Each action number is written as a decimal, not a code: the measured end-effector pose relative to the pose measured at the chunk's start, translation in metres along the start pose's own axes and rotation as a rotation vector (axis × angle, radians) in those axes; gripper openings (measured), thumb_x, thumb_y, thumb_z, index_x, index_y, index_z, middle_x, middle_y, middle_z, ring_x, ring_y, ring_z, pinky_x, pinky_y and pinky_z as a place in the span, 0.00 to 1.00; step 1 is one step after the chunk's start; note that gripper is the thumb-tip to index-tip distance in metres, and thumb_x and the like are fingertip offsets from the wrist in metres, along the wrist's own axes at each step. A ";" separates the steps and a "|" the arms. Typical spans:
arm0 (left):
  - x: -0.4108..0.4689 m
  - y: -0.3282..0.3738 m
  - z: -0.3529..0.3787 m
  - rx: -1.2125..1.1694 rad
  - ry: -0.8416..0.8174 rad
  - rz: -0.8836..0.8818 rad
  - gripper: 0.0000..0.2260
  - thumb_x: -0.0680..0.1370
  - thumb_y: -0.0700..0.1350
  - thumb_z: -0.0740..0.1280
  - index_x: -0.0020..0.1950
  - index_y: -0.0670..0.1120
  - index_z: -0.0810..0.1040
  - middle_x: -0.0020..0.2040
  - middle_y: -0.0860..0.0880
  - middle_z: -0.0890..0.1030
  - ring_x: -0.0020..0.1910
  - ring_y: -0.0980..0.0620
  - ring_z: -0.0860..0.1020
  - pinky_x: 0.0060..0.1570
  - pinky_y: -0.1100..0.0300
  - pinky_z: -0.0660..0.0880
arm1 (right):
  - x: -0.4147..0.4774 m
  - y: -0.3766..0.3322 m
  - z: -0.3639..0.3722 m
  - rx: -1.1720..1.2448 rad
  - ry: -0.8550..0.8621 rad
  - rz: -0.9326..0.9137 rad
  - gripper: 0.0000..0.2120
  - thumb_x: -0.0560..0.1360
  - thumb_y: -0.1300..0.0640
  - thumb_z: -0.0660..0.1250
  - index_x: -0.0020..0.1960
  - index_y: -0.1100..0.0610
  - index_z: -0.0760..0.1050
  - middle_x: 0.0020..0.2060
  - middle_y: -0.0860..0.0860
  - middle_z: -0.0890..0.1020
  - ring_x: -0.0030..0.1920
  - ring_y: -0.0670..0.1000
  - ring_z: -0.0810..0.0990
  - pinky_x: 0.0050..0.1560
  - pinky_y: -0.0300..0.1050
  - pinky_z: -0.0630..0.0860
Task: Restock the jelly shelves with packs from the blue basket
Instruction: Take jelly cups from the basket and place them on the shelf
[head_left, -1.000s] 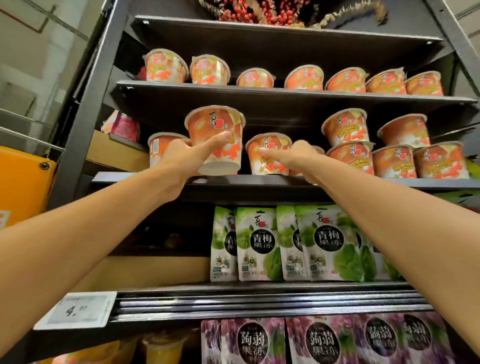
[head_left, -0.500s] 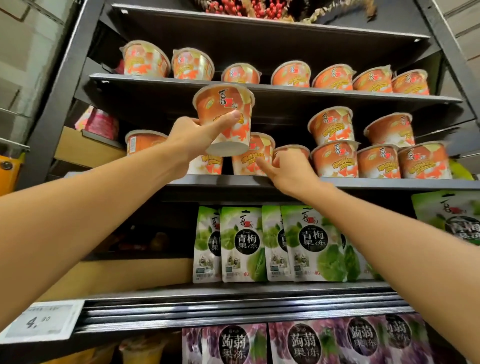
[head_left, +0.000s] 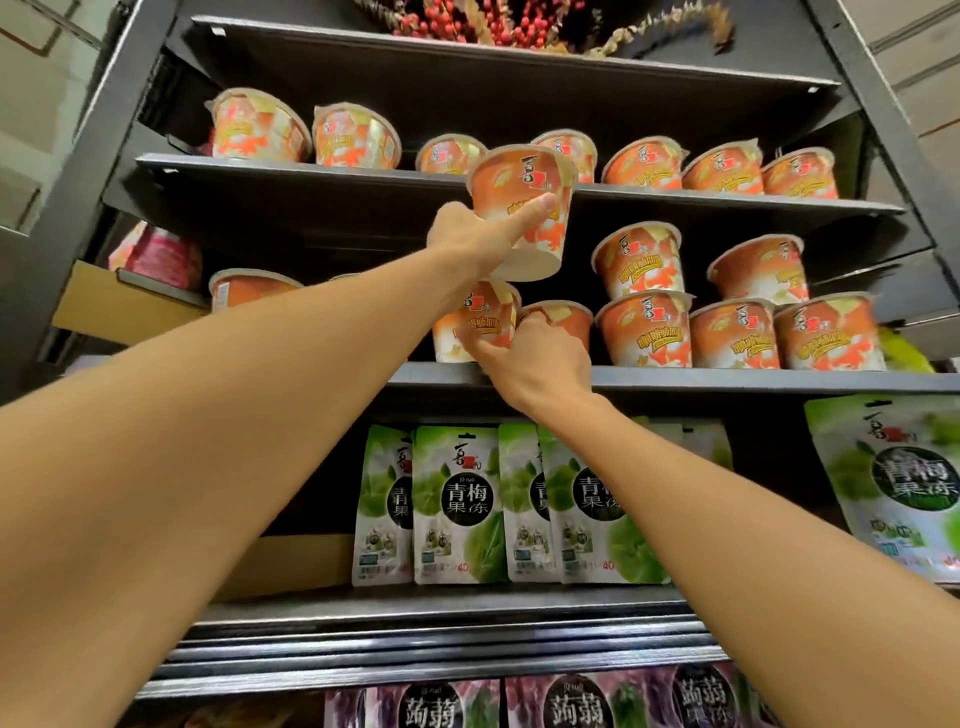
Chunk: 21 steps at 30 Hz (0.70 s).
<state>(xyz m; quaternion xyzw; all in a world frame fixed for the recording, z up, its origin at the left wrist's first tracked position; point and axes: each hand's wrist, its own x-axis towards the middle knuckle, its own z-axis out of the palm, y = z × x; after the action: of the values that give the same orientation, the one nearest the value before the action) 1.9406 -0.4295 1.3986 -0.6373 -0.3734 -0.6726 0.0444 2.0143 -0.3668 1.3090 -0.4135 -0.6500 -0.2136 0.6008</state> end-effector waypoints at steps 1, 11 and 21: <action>0.002 -0.001 0.004 0.016 -0.002 0.006 0.38 0.65 0.69 0.72 0.66 0.46 0.73 0.57 0.48 0.79 0.54 0.51 0.76 0.48 0.56 0.70 | -0.001 0.000 0.000 -0.008 -0.005 -0.004 0.35 0.74 0.28 0.56 0.54 0.61 0.76 0.46 0.56 0.82 0.48 0.60 0.81 0.41 0.47 0.68; 0.020 -0.020 0.018 0.189 0.074 -0.033 0.40 0.65 0.70 0.72 0.67 0.45 0.68 0.50 0.49 0.73 0.49 0.49 0.74 0.46 0.53 0.72 | -0.018 0.043 -0.011 -0.041 0.181 -0.096 0.23 0.80 0.45 0.52 0.37 0.58 0.74 0.32 0.53 0.72 0.45 0.58 0.73 0.43 0.48 0.63; 0.040 -0.032 0.022 0.806 0.058 -0.078 0.43 0.69 0.78 0.54 0.66 0.43 0.71 0.61 0.41 0.77 0.65 0.37 0.72 0.71 0.36 0.54 | -0.027 0.070 -0.010 -0.005 0.254 -0.180 0.14 0.80 0.54 0.56 0.36 0.54 0.66 0.33 0.48 0.71 0.42 0.52 0.68 0.46 0.49 0.62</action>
<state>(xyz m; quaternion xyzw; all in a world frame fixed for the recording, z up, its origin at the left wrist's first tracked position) 1.9338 -0.3778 1.4179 -0.5351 -0.6297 -0.4910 0.2757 2.0740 -0.3422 1.2696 -0.3245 -0.6027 -0.3189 0.6556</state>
